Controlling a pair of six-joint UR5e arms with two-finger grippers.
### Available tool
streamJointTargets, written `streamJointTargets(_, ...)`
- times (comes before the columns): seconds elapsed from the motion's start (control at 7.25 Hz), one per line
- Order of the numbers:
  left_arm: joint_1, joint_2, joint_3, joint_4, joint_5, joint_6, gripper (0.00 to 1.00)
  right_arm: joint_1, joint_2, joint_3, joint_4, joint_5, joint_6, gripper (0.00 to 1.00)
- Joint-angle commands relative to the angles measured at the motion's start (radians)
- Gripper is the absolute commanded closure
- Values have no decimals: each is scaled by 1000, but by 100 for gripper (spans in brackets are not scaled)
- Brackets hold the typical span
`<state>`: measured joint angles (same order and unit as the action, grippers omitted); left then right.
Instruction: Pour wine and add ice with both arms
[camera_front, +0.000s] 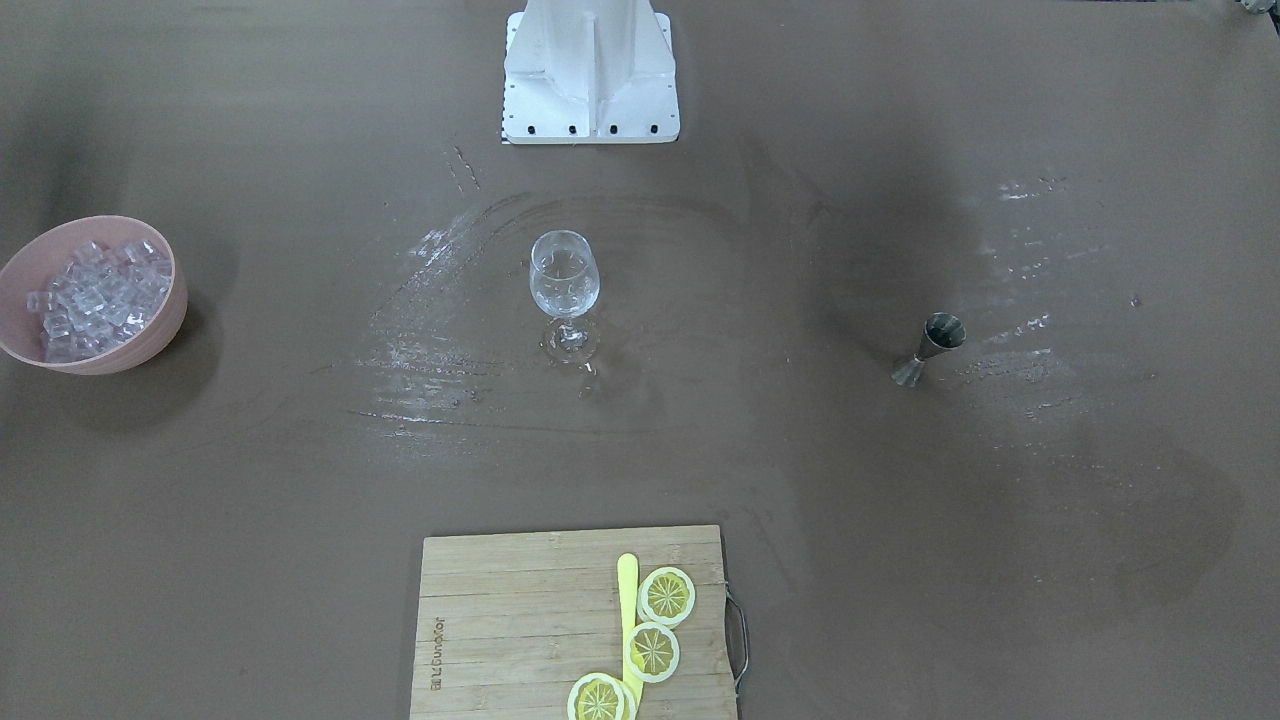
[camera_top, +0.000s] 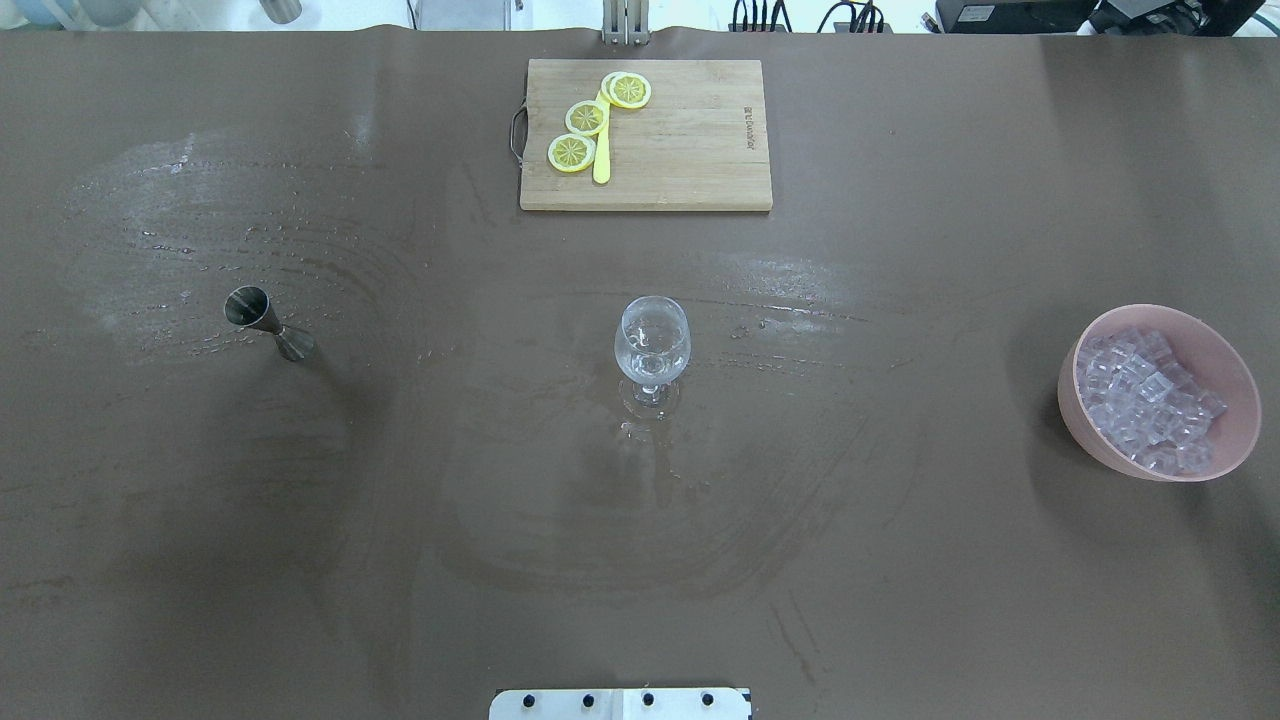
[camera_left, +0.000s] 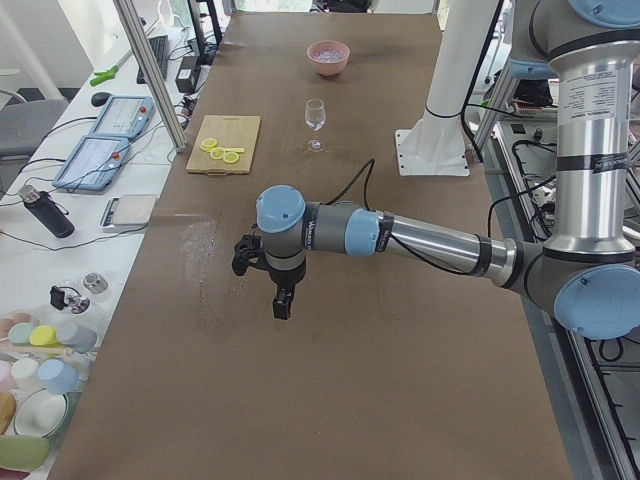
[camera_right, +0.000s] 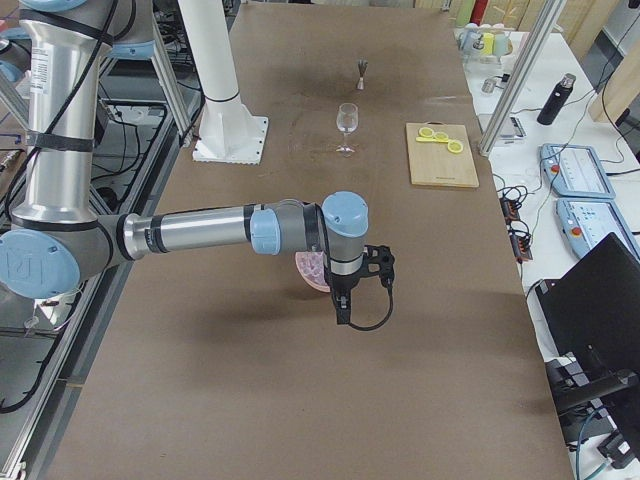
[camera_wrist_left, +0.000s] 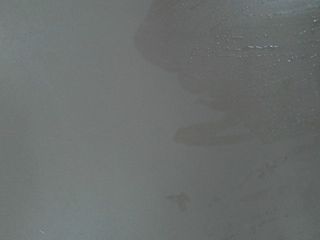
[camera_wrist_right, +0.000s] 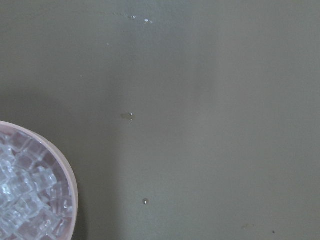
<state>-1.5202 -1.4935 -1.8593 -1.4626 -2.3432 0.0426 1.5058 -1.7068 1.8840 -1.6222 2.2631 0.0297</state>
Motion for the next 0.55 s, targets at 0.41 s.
streamJointTargets(0.41, 2, -5, 5, -4, 5, -4, 2, 1, 18, 41, -1, -1, 36, 0)
